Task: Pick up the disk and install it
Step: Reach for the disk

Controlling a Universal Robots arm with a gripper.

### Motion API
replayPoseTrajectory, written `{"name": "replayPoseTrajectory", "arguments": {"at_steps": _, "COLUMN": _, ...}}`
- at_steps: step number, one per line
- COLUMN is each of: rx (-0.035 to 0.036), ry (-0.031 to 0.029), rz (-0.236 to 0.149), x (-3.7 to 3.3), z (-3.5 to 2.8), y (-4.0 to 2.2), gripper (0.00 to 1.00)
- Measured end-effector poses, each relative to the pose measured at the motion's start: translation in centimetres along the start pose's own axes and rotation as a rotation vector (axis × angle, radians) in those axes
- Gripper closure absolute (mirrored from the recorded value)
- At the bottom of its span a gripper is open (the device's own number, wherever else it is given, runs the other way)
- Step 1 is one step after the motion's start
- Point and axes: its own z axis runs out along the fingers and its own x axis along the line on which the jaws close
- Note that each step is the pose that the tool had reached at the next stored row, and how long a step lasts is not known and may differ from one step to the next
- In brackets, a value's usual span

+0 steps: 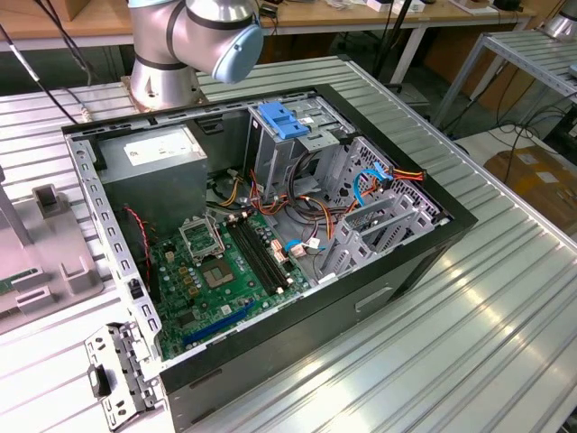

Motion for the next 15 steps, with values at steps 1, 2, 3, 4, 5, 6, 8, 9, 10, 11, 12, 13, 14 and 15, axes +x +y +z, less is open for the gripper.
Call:
{"name": "replayPoseTrajectory", "arguments": {"at_steps": 1, "rx": -0.0001, "ry": -0.0001, "rz": 0.000, "x": 0.08, "z": 0.08, "y": 0.11, "gripper": 0.89}}
{"name": "replayPoseTrajectory", "arguments": {"at_steps": 2, "rx": 0.0000, "ry": -0.0001, "rz": 0.000, "x": 0.13, "z": 0.13, "y": 0.19, "gripper": 0.89}}
{"name": "replayPoseTrajectory", "arguments": {"at_steps": 3, "rx": 0.0000, "ry": 0.0000, "rz": 0.000, "x": 0.16, "z": 0.16, "y": 0.25, "gripper": 0.89}}
{"name": "replayPoseTrajectory", "arguments": {"at_steps": 4, "rx": 0.0000, "ry": -0.0001, "rz": 0.000, "x": 0.23, "z": 0.23, "y": 0.34, "gripper": 0.89}}
{"name": "replayPoseTrajectory", "arguments": {"at_steps": 5, "rx": 0.0000, "ry": -0.0001, "rz": 0.000, "x": 0.27, "z": 0.28, "y": 0.42, "gripper": 0.89}}
{"name": "replayPoseTrajectory", "arguments": {"at_steps": 6, "rx": -0.0001, "ry": -0.0001, "rz": 0.000, "x": 0.31, "z": 0.33, "y": 0.48, "gripper": 0.89}}
{"name": "replayPoseTrajectory", "arguments": {"at_steps": 8, "rx": 0.0000, "ry": 0.0000, "rz": 0.000, "x": 0.39, "z": 0.42, "y": 0.62, "gripper": 0.89}}
{"name": "replayPoseTrajectory", "arguments": {"at_steps": 9, "rx": -0.0001, "ry": -0.0001, "rz": 0.000, "x": 0.44, "z": 0.48, "y": 0.71, "gripper": 0.89}}
{"name": "replayPoseTrajectory", "arguments": {"at_steps": 10, "rx": 0.0000, "ry": 0.0000, "rz": 0.000, "x": 0.47, "z": 0.52, "y": 0.77, "gripper": 0.89}}
{"name": "replayPoseTrajectory", "arguments": {"at_steps": 11, "rx": 0.0000, "ry": -0.0001, "rz": 0.000, "x": 0.52, "z": 0.58, "y": 0.85, "gripper": 0.89}}
{"name": "replayPoseTrajectory", "arguments": {"at_steps": 12, "rx": 0.0000, "ry": -0.0001, "rz": 0.000, "x": 0.55, "z": 0.62, "y": 0.90, "gripper": 0.89}}
{"name": "replayPoseTrajectory", "arguments": {"at_steps": 13, "rx": 0.0000, "ry": -0.0001, "rz": 0.000, "x": 0.59, "z": 0.67, "y": 0.98, "gripper": 0.89}}
{"name": "replayPoseTrajectory", "arguments": {"at_steps": 14, "rx": 0.0000, "ry": 0.0000, "rz": 0.000, "x": 0.64, "z": 0.73, "y": 1.06, "gripper": 0.89}}
{"name": "replayPoseTrajectory", "arguments": {"at_steps": 15, "rx": 0.0000, "ry": 0.0000, "rz": 0.000, "x": 0.70, "z": 0.80, "y": 1.16, "gripper": 0.89}}
